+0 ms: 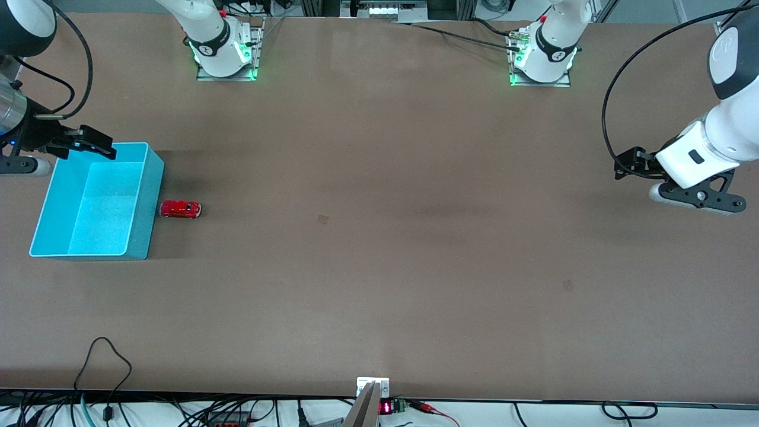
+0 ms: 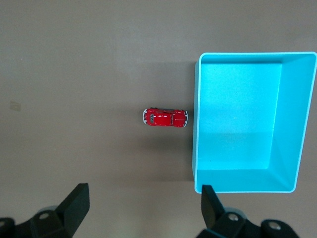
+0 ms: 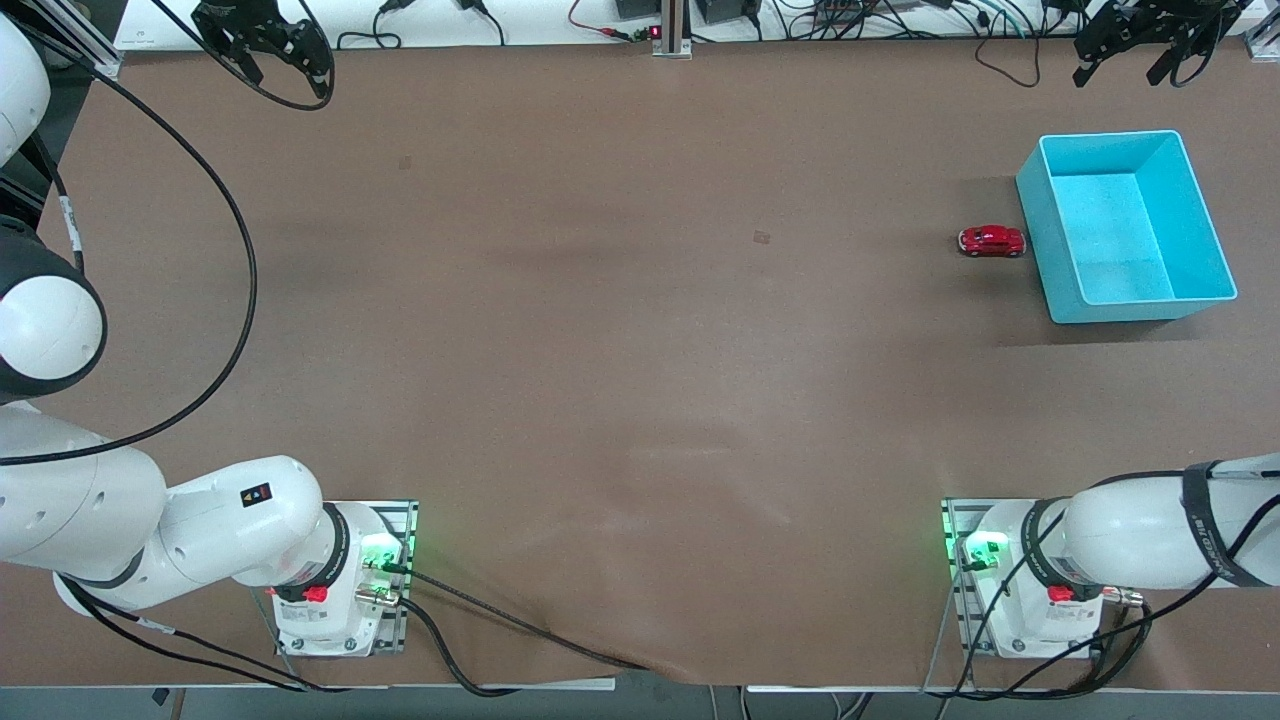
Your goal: Wind red beetle toy and store in blue box
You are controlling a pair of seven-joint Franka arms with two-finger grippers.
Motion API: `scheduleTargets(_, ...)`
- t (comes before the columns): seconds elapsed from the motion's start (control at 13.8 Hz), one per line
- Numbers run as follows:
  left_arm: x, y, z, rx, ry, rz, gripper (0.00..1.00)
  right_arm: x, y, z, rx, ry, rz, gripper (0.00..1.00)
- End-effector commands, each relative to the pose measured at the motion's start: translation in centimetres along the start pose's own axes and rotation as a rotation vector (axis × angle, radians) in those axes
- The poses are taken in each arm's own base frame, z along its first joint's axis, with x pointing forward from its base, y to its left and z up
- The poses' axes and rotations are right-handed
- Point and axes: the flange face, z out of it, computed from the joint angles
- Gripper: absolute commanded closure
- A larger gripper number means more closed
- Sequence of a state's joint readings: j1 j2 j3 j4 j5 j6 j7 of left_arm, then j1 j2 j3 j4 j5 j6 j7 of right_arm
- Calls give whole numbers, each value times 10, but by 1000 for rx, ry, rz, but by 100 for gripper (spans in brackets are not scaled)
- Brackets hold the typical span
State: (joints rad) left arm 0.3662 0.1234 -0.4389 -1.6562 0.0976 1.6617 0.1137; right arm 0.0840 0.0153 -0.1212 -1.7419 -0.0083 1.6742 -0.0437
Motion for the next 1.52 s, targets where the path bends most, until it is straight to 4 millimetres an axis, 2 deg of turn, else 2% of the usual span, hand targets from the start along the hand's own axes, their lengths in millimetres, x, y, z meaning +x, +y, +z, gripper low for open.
scheduleTargets(0.0,-6,-2,-11,6,3,-108,0,18,-7,17,12,-22,-5,0)
scheduleTargets(0.22,-17,-9,-18,-25,38,-204,0,36,-9,44,39,-40,-5,0)
scheduleTargets(0.29,-25,-5,-19,-27,87,-198,0,41,-7,54,36,-50,-9,0)
scheduleTargets(0.44,-51,4,-9,-21,173,-184,0,46,-9,73,32,-48,-83,0)
scheduleTargets(0.51,-57,2,-6,-22,155,-189,0,50,-7,88,27,-50,-183,0)
scheduleTargets(0.73,-59,6,-13,-26,117,-186,0,52,-3,129,22,-11,-480,0)
scheduleTargets(0.94,-59,20,-27,-26,93,-164,0,51,-2,184,40,-69,-708,0)
scheduleTargets(1.09,-53,21,-42,-26,66,-151,0,50,0,208,52,-95,-815,0)
scheduleTargets(1.38,-53,26,-43,-26,32,-132,0,54,1,251,-15,-50,-1216,0)
scheduleTargets(1.45,-52,22,-43,-27,36,-143,0,51,2,261,-33,-46,-1297,0)
